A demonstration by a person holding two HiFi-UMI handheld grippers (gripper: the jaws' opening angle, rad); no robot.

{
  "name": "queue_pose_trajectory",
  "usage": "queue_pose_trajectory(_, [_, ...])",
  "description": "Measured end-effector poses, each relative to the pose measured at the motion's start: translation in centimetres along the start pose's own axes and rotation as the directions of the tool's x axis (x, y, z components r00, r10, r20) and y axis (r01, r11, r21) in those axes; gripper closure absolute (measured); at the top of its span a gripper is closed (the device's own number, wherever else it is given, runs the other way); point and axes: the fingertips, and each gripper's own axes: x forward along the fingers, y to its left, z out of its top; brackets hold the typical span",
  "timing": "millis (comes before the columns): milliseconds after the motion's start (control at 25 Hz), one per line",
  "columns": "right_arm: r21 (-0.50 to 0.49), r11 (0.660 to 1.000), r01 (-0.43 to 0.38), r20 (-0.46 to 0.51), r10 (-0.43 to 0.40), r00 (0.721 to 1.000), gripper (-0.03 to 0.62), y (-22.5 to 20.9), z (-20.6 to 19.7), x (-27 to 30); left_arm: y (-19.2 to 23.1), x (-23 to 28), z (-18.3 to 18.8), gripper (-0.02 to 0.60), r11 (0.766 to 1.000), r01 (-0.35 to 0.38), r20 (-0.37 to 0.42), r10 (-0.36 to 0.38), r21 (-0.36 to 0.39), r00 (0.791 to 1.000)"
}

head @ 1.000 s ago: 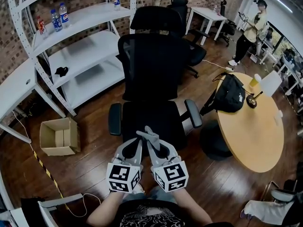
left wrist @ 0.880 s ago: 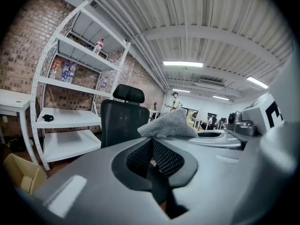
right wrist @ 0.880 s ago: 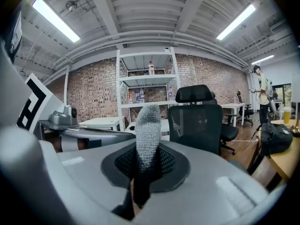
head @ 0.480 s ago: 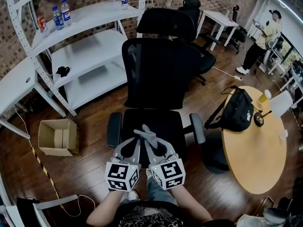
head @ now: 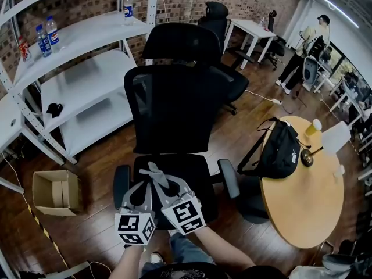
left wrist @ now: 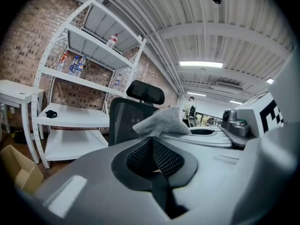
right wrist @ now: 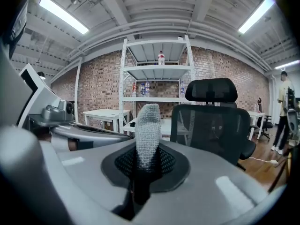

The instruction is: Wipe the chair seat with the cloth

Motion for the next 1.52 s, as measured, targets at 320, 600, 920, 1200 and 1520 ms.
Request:
queue_pose_trajectory(320, [-0.067,0.997,-0.04,-0.035,0.038,0.999,0.574,-2.6,-3.1,6.1,3.5,4.1,-2.2,0.577,0.998,-0.04,0.005,0.04,-0.04,0.999])
queue_pose_trajectory(600, [-0.082,0.995,-0.062,-0.066,0.056,0.996,0.574,-5.3,-7.0,10.0,5.6,7.2,-4.6,0.577,0.994,-0.08,0.002,0.08,-0.074,0.997])
queue_pose_trajectory(920, [-0.136,0.983,-0.124,-0.141,0.104,0.985,0.574,-6.6,-13.1,16.7,8.3,9.7,-8.7,0.577,0.99,-0.114,-0.022,0.112,-0.082,0.993])
queue_pose_trajectory(1200, [-0.208,0.956,-0.208,-0.262,0.151,0.953,0.574,-7.7,-20.8,23.3,10.4,11.9,-12.9,0.581,0.983,-0.16,-0.031,0.158,-0.095,0.987])
queue_pose_trajectory(1520, [-0.264,0.922,-0.283,-0.417,0.155,0.895,0.577,-8.9,-29.7,30.6,12.1,12.8,-16.9,0.581,0.979,-0.175,-0.084,0.166,-0.103,0.983])
